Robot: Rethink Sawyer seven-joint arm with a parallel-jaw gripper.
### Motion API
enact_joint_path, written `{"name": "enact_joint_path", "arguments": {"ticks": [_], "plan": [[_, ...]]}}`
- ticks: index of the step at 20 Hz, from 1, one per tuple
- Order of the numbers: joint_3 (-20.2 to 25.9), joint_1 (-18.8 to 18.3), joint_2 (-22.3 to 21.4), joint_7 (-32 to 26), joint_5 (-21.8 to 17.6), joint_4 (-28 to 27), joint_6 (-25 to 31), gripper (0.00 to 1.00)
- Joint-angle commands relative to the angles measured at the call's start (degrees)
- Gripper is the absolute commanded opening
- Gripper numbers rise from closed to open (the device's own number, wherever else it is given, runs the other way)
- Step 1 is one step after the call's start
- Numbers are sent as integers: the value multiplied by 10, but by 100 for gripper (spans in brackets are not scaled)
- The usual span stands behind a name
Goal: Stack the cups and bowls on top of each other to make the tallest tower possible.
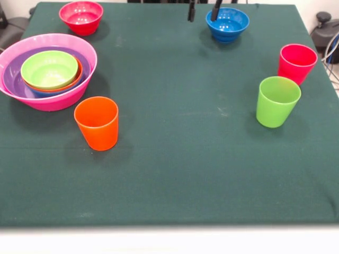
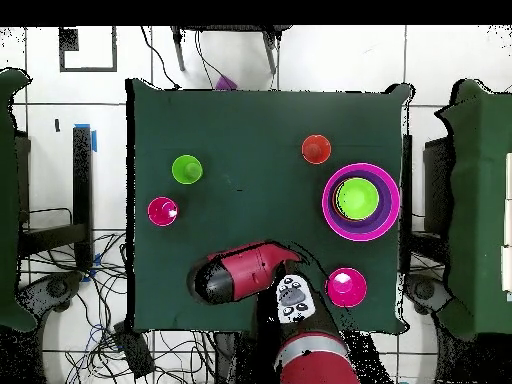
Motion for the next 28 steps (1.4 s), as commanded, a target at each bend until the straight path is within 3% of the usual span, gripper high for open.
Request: {"name": "enact_joint_path", "arguments": {"ticks": [1,14,15,28], "plan": [[-16,39,43,120,17,27,-75,100],[-31,53,59,99,30,41,-101,100],[-39,60,63,107,35,39,-115,0],[-57,67,60,90,44,23,-105,0]]}}
